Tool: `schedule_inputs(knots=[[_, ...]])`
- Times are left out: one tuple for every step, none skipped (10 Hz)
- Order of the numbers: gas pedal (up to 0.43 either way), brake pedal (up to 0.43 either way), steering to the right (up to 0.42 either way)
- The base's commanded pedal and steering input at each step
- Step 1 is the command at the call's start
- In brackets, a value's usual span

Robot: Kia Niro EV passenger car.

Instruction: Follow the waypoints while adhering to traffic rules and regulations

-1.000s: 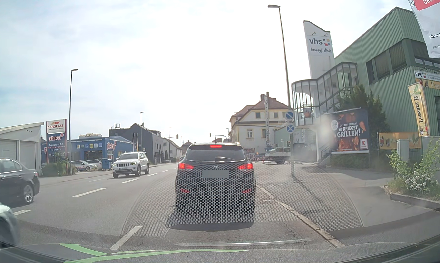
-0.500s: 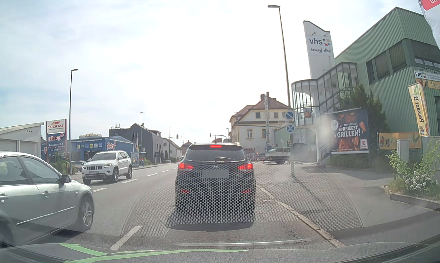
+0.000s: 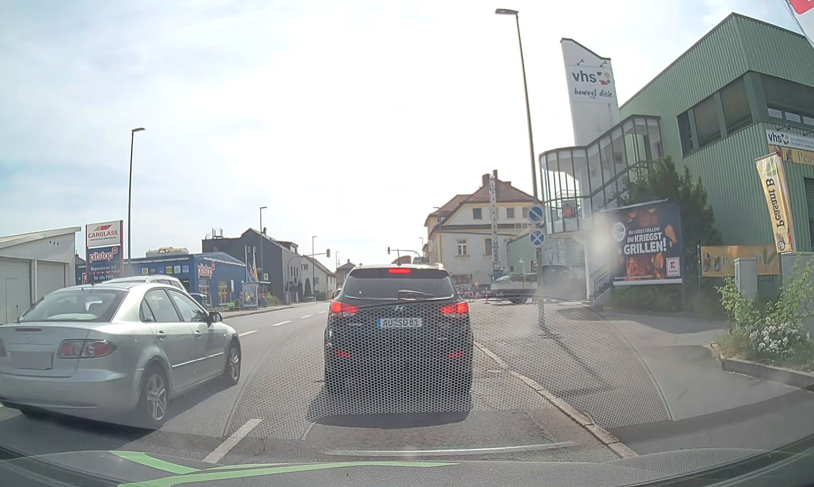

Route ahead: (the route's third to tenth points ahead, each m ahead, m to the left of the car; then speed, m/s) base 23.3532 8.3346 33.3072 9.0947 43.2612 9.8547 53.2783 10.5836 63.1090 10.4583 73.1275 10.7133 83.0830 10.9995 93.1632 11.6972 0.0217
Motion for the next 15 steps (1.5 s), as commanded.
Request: schedule_inputs(knots=[[0.000,0.250,-0.010],[0.000,0.244,-0.010],[0.000,0.244,-0.010],[0.000,0.244,-0.011],[0.000,0.250,-0.010],[0.000,0.250,-0.010],[0.000,0.256,-0.011],[0.000,0.250,-0.010],[0.000,0.250,-0.012],[0.000,0.250,-0.012],[0.000,0.250,-0.014],[0.000,0.250,-0.014],[0.000,0.250,-0.014],[0.000,0.250,-0.014],[0.000,0.250,-0.014]])
